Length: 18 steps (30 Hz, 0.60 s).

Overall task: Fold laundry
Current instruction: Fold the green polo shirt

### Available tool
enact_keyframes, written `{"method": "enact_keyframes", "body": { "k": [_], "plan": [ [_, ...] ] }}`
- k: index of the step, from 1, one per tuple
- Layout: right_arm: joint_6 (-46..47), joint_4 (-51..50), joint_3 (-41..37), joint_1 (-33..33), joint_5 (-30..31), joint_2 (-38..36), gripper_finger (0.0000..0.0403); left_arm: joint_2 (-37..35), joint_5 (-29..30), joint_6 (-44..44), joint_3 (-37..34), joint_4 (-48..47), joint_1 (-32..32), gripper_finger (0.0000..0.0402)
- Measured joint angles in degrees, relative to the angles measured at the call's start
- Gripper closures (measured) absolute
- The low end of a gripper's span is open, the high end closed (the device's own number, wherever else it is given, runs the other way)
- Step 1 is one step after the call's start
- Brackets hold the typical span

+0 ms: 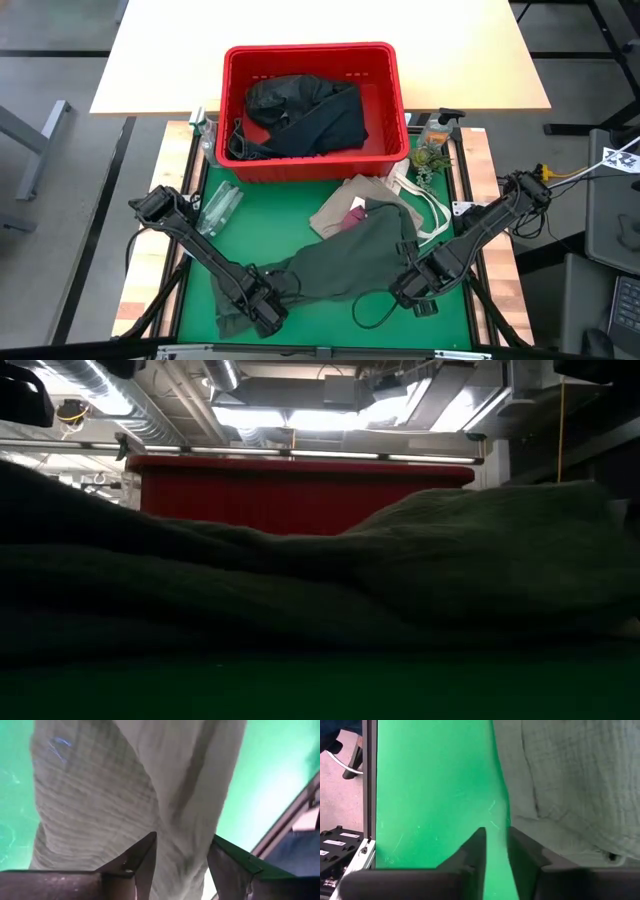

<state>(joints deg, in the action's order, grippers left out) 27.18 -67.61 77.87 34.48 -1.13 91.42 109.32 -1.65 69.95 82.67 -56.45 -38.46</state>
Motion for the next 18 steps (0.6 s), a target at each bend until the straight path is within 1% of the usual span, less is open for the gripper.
{"method": "enact_keyframes", "body": {
  "k": [3, 6, 8, 11, 13, 14, 18],
  "plan": [
    [-0.08, 0.01, 0.0, 0.0, 0.07, 0.0, 0.0292, 0.0, -1.86, -1.34, 0.0, -0.01, 0.0, 0.0234],
    [-0.83, 0.01, 0.0, 0.0, 0.53, 0.0, 0.0271, 0.0, -4.02, -1.55, 0.0, -0.02, 0.02, 0.0234],
    [-2.23, 0.09, 0.0, 0.0, 3.1, 0.0, 0.0265, 0.0, -4.98, -1.91, 0.0, -0.04, 0.02, 0.0238],
    [-5.97, 0.71, 0.0, -0.17, 8.71, 0.0, 0.0263, 0.0, -5.39, -3.81, 0.0, -0.38, 0.02, 0.0247],
    [-8.16, 2.38, 0.0, -1.26, 9.43, 0.3, 0.0263, -0.02, -4.31, -4.44, 0.0, -1.21, 0.02, 0.0252],
    [-8.54, 3.54, 0.0, -1.94, 8.78, 0.42, 0.0263, -0.02, -3.32, -4.54, 0.0, -1.68, 0.02, 0.0254],
    [-11.13, 11.6, -2.25, -4.73, 5.37, 1.14, 0.0263, -0.04, 3.36, -4.38, 0.0, -2.38, 0.42, 0.0261]
  ]
}}
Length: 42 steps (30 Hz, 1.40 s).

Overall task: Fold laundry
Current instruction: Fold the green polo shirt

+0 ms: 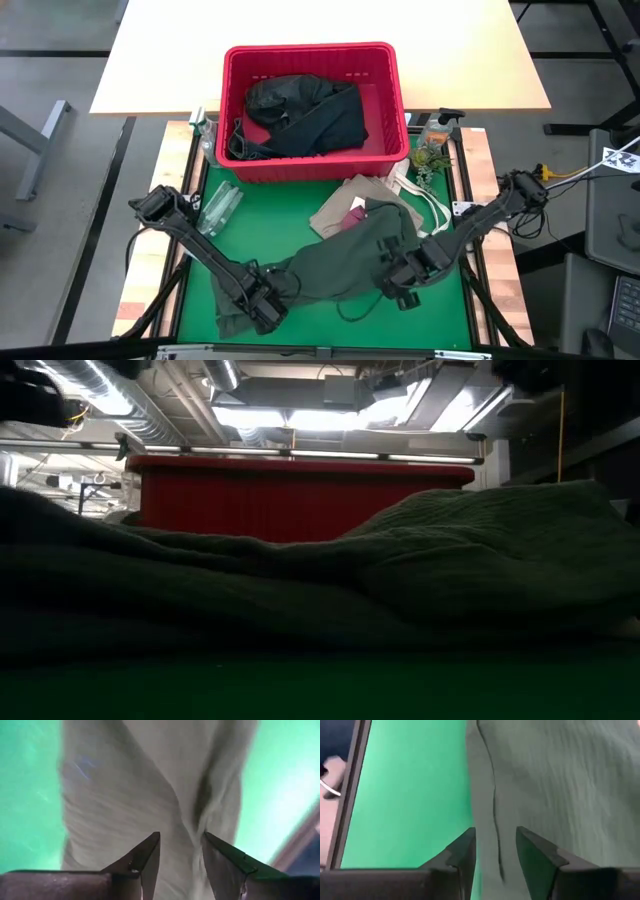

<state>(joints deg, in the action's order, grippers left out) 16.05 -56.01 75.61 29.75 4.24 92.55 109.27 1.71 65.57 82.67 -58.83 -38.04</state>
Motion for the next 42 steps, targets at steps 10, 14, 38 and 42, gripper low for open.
{"method": "enact_keyframes", "body": {
  "k": [10, 14, 38, 42],
  "plan": [
    [-1.61, 11.71, -11.86, -2.53, -6.44, 0.34, 0.0262, -0.22, -0.34, -0.08, 0.0, -0.89, 1.06, 0.0263],
    [-1.52, 13.05, -15.49, -2.53, -3.8, 0.42, 0.0262, -0.22, 7.26, 3.51, -0.14, -2.8, 1.22, 0.0263],
    [-1.21, 14.12, -23.76, -2.42, -3.92, 0.42, 0.0262, -0.21, 3.21, 18.77, -14.89, -8.89, 1.86, 0.0263],
    [-1.11, 13.86, -23.76, -2.42, -5.58, 0.42, 0.0262, -0.42, 2.79, 18.35, -11.78, -13.47, 1.86, 0.0263]
  ]
}}
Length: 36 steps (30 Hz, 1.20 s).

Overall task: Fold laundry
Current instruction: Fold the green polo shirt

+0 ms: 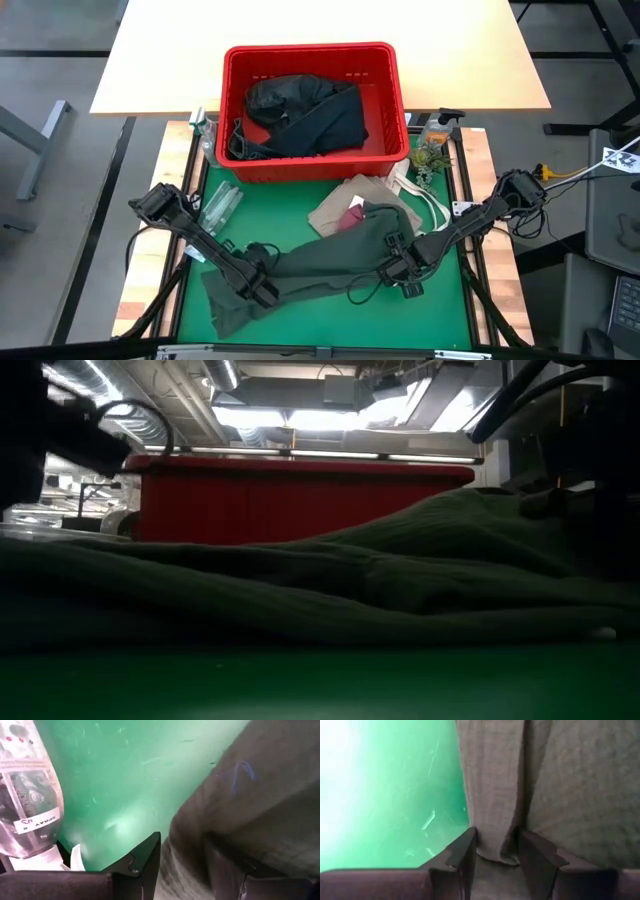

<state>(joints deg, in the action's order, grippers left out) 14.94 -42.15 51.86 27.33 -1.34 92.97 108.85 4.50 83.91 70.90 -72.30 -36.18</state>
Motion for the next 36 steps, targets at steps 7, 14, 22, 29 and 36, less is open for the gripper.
{"method": "enact_keyframes", "body": {
  "k": [7, 14, 22, 29, 36],
  "plan": [
    [1.73, -1.59, 1.05, 0.0, -0.85, 0.0, 0.0262, -0.04, 0.25, -2.84, 6.33, -3.93, -0.69, 0.0263],
    [1.79, -8.84, 6.56, 0.0, -0.88, 0.0, 0.0262, -0.04, -3.82, -5.06, 10.72, -4.3, -2.48, 0.0263],
    [1.75, -12.61, 9.9, 0.0, -0.88, -0.02, 0.0262, -0.06, -7.0, -4.76, 11.8, -4.21, -5.36, 0.0263],
    [1.75, -14.02, 9.92, 0.0, -0.76, -0.02, 0.0262, -0.06, -1.96, -3.3, 11.8, -4.21, -6.05, 0.0263],
    [2.78, -13.97, 8.04, -0.12, 3.91, -0.07, 0.0262, -0.06, 1.03, -0.27, 11.8, -4.17, -4.04, 0.0263]
  ]
}}
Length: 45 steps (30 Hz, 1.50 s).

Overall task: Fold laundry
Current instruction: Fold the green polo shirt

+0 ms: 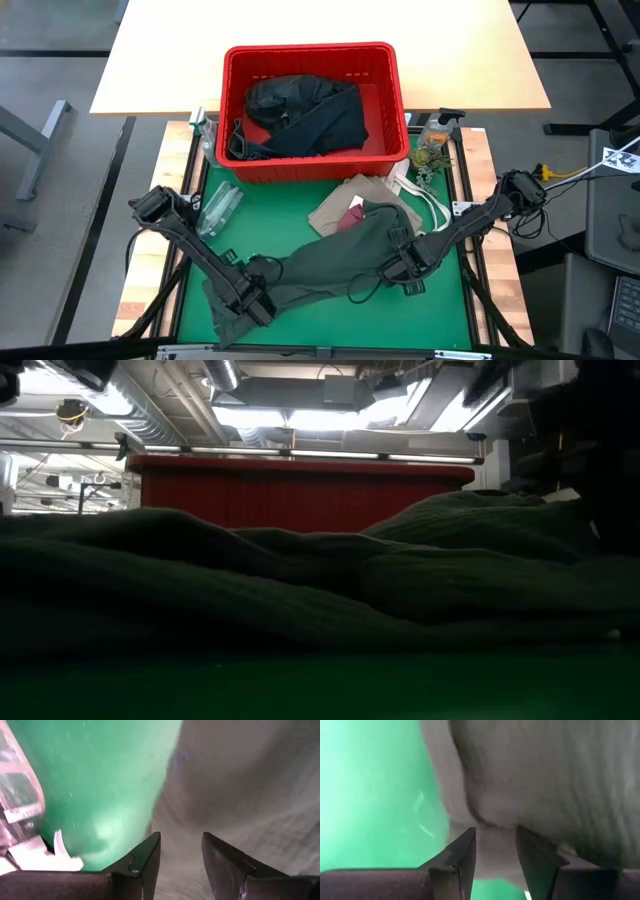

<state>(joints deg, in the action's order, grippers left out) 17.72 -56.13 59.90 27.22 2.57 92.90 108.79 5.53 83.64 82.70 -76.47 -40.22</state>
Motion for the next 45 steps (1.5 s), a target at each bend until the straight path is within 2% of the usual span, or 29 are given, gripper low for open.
{"method": "enact_keyframes", "body": {
  "k": [5, 10, 13, 17, 21, 26, 31, 36, 41, 45],
  "plan": [
    [0.21, -9.36, 0.79, -0.31, -3.77, 0.0, 0.0262, -0.02, -6.85, -3.32, 0.0, 0.2, 0.55, 0.0263],
    [0.02, -16.6, 5.81, -0.23, -2.49, -1.3, 0.0262, -0.02, -6.52, -3.24, 0.0, 3.93, -0.65, 0.0263],
    [-0.34, -17.77, 9.33, -0.23, 1.62, -2.48, 0.0262, -0.02, -4.81, -2.91, 0.0, 9.25, -1.48, 0.0263],
    [-1.69, -16.31, 13.04, -0.26, 10.42, -3.67, 0.0262, -0.02, 0.15, -2.81, 0.0, 17.24, -2.6, 0.0263],
    [-3.02, -12.52, 13.6, -1.97, 18.12, -3.96, 0.0262, -0.02, 5.74, -2.8, 0.0, 21.67, -3.44, 0.0263],
    [-5.02, -9.73, 13.6, -7.79, 18.31, -3.01, 0.0262, 0.59, 10.55, -0.68, 0.0, 21.9, -4.24, 0.0263],
    [-6.43, -7.4, 13.52, -13.3, 17.28, -1.85, 0.0262, 4.01, 8.87, 0.35, -0.02, 22.38, -5.58, 0.0263],
    [-7.6, -3.52, 9.33, -17.3, 14.81, -1.22, 0.0262, 6.11, 3.63, 0.46, -0.02, 22.95, -6.56, 0.0263],
    [-9.19, -0.65, 3.97, -19.94, 12.97, -1.2, 0.0262, 6.32, 3.57, 0.47, -0.02, 22.8, -6.78, 0.0263],
    [-9.23, -0.38, 1.99, -21.02, 12.3, -1.2, 0.0262, 6.32, 3.79, 1.02, -0.02, 21.51, -6.8, 0.0281]
  ]
}}
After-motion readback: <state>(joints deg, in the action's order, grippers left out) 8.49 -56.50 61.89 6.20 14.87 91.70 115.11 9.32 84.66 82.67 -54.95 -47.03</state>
